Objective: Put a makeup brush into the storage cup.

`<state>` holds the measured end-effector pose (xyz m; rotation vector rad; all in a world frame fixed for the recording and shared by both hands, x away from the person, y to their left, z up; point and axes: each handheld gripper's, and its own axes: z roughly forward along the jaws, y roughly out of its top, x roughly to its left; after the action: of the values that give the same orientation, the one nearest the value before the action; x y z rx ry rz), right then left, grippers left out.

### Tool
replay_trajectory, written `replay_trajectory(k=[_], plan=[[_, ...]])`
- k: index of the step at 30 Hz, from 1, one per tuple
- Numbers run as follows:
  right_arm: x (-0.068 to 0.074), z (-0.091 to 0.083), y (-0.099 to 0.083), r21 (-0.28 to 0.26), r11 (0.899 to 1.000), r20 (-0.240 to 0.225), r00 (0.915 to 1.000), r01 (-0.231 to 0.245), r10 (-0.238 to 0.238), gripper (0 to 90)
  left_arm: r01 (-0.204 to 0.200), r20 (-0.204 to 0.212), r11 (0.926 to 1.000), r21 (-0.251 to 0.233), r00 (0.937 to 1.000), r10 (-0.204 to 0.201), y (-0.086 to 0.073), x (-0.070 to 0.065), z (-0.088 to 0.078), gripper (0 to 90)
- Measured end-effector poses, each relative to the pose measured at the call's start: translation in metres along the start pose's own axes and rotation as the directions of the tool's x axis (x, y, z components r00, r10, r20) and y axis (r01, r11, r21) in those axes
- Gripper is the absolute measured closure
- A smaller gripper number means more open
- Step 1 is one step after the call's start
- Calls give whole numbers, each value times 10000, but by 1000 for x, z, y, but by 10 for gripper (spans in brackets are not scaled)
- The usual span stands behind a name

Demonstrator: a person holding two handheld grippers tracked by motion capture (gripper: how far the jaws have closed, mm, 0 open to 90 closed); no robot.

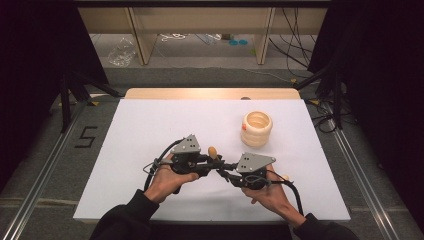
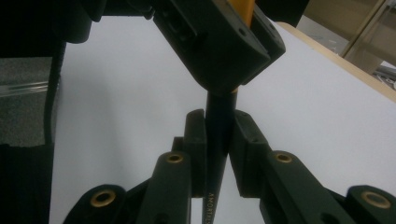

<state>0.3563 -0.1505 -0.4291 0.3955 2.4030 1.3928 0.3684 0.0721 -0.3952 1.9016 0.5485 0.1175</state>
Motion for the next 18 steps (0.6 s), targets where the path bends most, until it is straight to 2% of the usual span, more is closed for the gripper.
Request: replay_trajectory(k=[6,7,9,10,12,13,14,16,17,18], plan=[[0,0,-1,-54,9995,-131,9994,-309,308,784,103,26,9999,-74,9999,-103,0,0,1,764],[-1,0,-1,-64,9994,-192,9992,-340,339,785,422,140,9988,-254,9990,-419,1,-1,1,739],[-1,-1,-1,-92,9989,-304,9985,-449,446,786,332,171,9990,-307,9993,-326,2,0,0,632],[-1,0,-2,-175,9984,-308,9981,-547,541,786,485,95,9981,-370,9988,-482,2,-1,-1,575],[-3,-1,-2,-98,9983,-334,9978,-569,566,785,528,48,9978,-394,9986,-527,2,-1,-3,476],[-5,-1,-4,-136,9973,-263,9971,-716,712,786,355,-70,9984,-443,9993,-358,3,1,-5,431],[-5,-1,-4,-136,9973,-263,9971,-716,712,786,355,-70,9984,-443,9993,-358,3,1,-5,389],[-11,-5,-6,-235,9949,-226,9949,-985,980,786,270,-182,9989,-391,9995,-277,2,0,-10,361],[-13,-7,-7,-224,9944,-183,9945,-1031,1027,786,465,-276,9979,-451,9985,-478,2,-2,-11,348],[-13,-7,-7,-224,9944,-183,9945,-1031,1027,786,465,-276,9979,-451,9985,-478,2,-2,-11,337]])
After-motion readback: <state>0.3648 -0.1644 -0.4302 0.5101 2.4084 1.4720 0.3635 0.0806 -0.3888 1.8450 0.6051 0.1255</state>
